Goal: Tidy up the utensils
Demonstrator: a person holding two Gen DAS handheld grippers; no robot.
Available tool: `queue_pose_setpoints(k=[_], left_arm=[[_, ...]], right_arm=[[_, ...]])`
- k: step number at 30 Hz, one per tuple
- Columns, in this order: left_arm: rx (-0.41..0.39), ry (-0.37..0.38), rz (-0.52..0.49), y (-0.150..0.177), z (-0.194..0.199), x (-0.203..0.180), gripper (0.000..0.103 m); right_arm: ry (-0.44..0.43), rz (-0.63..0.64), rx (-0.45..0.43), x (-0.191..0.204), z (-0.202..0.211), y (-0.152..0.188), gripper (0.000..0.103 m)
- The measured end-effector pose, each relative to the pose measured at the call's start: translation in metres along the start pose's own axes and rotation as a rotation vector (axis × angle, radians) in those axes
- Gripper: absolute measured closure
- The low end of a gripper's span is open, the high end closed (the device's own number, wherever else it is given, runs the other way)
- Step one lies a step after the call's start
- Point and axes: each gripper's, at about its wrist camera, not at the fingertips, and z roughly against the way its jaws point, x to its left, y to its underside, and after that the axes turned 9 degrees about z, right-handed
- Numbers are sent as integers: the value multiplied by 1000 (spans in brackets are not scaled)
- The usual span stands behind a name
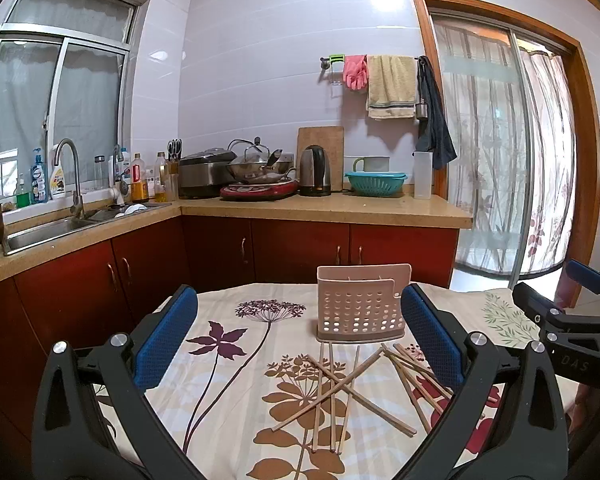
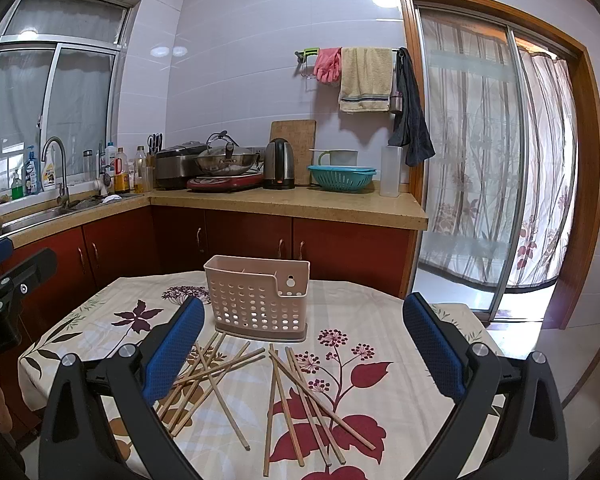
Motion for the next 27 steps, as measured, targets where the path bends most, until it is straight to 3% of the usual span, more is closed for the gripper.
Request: queue_pose_setpoints(k=[27], left_arm=[[2, 1, 2, 0, 0, 2, 4]], right_arm=[[-1, 1, 1, 1, -1, 0, 6]])
